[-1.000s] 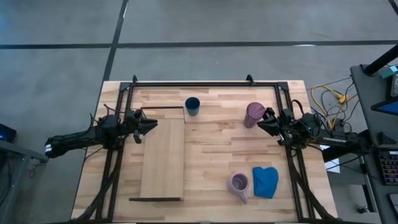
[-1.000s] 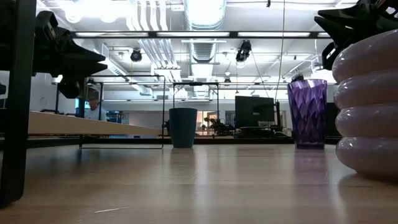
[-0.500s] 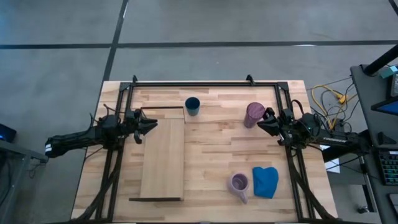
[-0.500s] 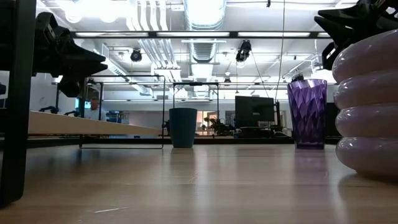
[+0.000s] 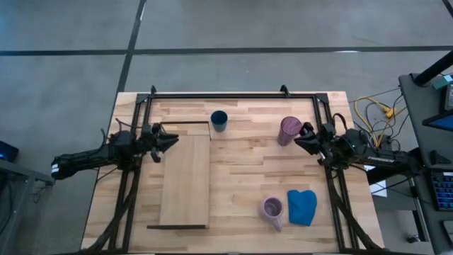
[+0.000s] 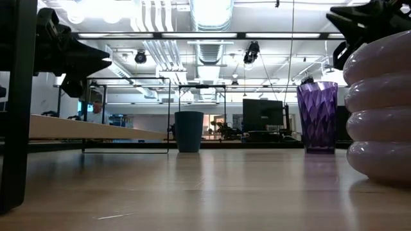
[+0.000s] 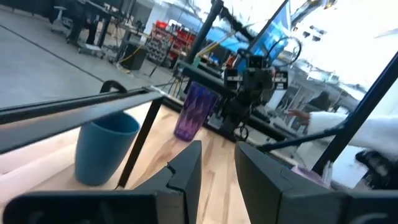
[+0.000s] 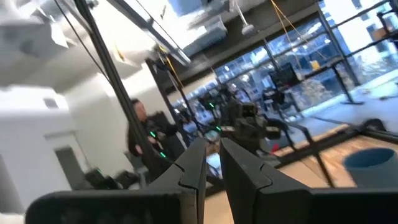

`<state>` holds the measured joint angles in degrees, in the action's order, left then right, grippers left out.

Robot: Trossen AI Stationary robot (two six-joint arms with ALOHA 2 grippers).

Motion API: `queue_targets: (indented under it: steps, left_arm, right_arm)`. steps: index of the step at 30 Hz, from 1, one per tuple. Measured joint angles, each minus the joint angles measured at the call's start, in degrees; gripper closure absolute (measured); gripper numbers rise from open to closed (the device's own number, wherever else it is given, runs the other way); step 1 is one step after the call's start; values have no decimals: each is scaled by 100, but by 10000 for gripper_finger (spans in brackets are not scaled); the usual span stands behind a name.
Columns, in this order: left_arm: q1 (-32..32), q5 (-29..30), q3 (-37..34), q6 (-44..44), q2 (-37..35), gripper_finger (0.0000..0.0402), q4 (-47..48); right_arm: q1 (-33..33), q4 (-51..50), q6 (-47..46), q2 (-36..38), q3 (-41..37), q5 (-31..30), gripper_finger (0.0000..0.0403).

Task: Stack small to large cups/mugs on shelf
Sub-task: Put the blue cup on the shelf

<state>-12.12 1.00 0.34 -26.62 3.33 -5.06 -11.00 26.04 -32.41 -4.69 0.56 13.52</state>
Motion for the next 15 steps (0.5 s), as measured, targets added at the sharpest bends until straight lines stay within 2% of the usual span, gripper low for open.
queue_targets:
  steps: [3,11,15]
  left_arm:
    - [0,54,0,-6,-2,318,-144]
    - [0,45,20,1,-1,318,-491]
    - [-2,-404,143,284,154,318,-452]
  right_arm:
    - [0,-1,-248,55,6,0,360]
    - [0,-24,-117,-27,6,0,360]
    - [0,-43,-117,-48,6,0,360]
